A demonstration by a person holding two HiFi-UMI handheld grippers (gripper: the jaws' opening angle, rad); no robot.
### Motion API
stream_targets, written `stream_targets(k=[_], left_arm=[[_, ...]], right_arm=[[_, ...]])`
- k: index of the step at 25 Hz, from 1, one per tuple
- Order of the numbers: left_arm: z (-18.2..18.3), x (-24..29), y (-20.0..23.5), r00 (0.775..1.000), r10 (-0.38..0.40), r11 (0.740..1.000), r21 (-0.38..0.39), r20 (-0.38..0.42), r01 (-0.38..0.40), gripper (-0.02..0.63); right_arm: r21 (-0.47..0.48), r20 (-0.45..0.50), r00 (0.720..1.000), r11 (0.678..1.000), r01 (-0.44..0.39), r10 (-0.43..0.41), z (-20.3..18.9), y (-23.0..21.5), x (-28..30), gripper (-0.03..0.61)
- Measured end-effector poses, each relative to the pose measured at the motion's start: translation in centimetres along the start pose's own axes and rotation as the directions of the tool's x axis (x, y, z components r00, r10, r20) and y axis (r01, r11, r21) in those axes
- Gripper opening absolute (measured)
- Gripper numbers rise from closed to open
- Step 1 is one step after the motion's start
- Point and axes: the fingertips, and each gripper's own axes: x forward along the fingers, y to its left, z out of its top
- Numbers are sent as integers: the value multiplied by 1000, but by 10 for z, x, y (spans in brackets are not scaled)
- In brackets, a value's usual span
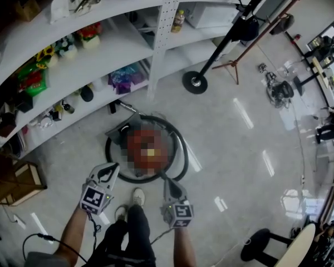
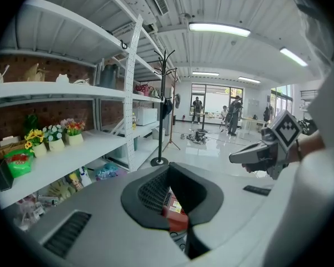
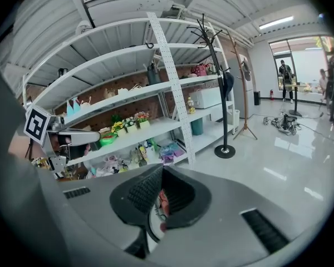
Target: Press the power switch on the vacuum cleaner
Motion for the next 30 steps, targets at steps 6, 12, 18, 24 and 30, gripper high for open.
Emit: stream_targets(k=[6,12,18,24,30], left_arm=[[-33,15,-1,999,-12,1000,17,-47,13,6],[-62,28,0,998,-24,999,23,-66,25,6],[-88,43,3,996,-34,998,46,-87,38,6],[-116,53,-3,993,-53,998,35,-106,57,6],[-145,61,-11,989,-71,997,16,-126,73,6]], right_arm=[[4,-26,1000,1000,-8,8,-22,-8,20,12],[12,-36,999,1000,-19,19,-46,-16,41,12],[12,-40,999,1000,-24,25,-64,-23,61,12],[15,-52,998,1000,-25,26,-88,-30,74,12],[12,-66,997,999,-35,36,-111,-34,82,12]])
